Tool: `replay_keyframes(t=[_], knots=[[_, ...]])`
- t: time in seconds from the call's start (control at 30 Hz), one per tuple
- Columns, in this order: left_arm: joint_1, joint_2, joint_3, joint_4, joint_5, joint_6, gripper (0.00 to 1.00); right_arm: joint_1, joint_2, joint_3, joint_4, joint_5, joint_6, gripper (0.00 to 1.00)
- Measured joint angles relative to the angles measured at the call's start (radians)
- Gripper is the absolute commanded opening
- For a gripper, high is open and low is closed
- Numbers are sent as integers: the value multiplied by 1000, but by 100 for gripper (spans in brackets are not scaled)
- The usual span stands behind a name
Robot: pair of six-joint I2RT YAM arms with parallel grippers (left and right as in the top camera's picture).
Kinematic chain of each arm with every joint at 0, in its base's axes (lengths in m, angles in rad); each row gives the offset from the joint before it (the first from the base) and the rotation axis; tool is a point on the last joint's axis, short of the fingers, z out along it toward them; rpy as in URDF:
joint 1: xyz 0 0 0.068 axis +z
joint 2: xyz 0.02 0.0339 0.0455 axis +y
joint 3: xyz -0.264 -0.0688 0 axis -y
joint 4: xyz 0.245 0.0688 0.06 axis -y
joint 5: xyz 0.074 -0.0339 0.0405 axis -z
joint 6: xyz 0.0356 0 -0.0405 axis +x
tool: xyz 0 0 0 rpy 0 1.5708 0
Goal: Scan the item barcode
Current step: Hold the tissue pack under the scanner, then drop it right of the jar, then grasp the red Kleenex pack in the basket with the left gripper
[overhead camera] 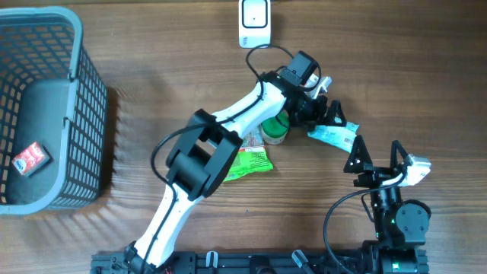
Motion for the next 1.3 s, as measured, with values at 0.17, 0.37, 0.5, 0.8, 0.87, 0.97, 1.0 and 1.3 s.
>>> replay_keyframes(t=[0.17, 0.37, 0.5, 0.8, 0.87, 0.97, 1.0, 1.3], knots=[[5, -130, -2, -27, -192, 0, 100, 0, 0, 0, 0, 0, 0, 100], [4, -365, -1, -138, -307, 1, 100, 0, 0, 0, 0, 0, 0, 100], [5, -525, -4, -331, -595, 1, 100, 0, 0, 0, 0, 0, 0, 100], [428, -1104, 0, -557, -962, -24, 100, 0, 0, 0, 0, 0, 0, 100], [637, -1137, 3, -637, -979, -98, 100, 1, 0, 0, 0, 0, 0, 99], [963, -1113, 3, -777, -997, -292, 100, 1, 0, 0, 0, 0, 0, 100], [1020, -1094, 3, -803, -995, -339, 100, 1, 0, 0, 0, 0, 0, 100], [1337, -708, 1, -938, -1006, -607, 66, 1, 0, 0, 0, 0, 0, 100]])
